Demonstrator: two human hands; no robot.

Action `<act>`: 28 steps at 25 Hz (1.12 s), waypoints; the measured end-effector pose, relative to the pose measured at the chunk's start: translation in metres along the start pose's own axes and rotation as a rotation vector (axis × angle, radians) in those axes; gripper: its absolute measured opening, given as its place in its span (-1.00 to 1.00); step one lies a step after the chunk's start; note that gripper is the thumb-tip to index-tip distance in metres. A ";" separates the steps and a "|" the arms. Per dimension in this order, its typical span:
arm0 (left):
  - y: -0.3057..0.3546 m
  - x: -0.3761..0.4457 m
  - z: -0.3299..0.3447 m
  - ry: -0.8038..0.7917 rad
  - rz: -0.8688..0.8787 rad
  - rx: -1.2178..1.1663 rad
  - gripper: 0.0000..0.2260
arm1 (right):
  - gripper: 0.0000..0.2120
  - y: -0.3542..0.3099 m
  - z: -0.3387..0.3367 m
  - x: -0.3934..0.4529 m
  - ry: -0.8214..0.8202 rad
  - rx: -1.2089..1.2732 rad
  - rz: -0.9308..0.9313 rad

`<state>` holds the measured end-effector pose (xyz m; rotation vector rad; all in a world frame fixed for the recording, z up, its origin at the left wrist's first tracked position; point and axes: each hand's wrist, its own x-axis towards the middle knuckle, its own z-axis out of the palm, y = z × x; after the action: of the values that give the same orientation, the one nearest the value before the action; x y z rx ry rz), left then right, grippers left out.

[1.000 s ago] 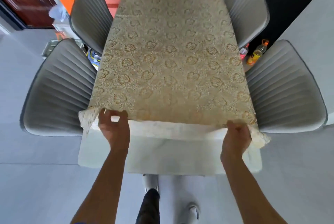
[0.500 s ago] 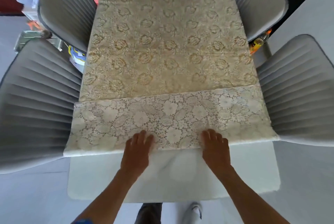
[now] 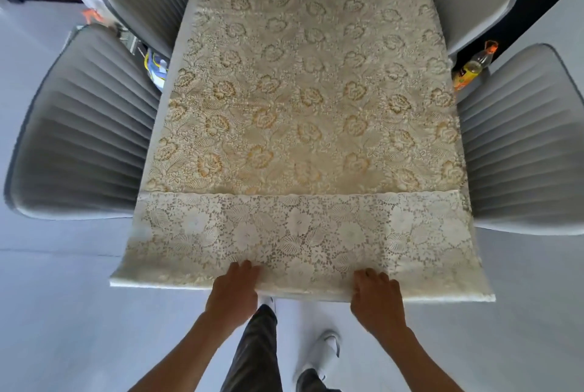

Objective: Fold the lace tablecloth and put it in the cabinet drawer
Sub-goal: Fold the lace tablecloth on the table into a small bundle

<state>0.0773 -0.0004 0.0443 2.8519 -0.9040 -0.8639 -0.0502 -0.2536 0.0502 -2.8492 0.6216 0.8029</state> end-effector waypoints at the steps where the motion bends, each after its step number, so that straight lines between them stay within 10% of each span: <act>1: 0.000 -0.012 0.003 -0.009 0.005 -0.082 -0.67 | -0.76 0.004 0.002 -0.007 -0.002 0.034 -0.024; 5: -0.006 0.004 -0.021 -0.014 -0.028 -0.393 -0.81 | -0.70 0.014 -0.027 0.017 0.030 0.273 -0.099; 14: -0.026 0.109 -0.082 -0.024 -0.083 -0.015 -0.39 | -0.32 0.025 -0.078 0.106 -0.044 0.240 -0.008; 28: -0.035 0.124 -0.103 -0.151 -0.097 0.049 -0.77 | -0.76 0.080 -0.094 0.131 -0.136 -0.161 -0.184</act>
<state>0.2332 -0.0521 0.0629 2.9270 -0.8158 -1.0952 0.0628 -0.3930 0.0616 -2.9049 0.2841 1.0451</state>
